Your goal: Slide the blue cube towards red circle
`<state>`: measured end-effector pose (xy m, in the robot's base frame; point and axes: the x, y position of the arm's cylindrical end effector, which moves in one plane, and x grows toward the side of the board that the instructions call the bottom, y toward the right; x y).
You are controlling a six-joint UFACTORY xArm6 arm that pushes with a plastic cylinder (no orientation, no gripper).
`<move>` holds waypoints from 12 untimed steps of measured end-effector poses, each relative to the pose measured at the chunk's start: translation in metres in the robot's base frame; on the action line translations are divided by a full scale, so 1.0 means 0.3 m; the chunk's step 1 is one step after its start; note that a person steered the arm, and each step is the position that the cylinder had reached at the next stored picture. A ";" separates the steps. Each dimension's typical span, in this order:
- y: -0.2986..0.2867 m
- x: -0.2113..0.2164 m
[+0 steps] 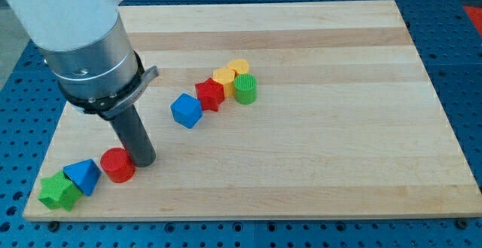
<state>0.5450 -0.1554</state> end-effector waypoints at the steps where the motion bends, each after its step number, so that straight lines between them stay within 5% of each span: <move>1: -0.001 -0.001; 5: 0.042 -0.020; 7: 0.368 -0.150; 10: 0.080 -0.359; 12: 0.072 -0.220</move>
<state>0.4790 -0.1339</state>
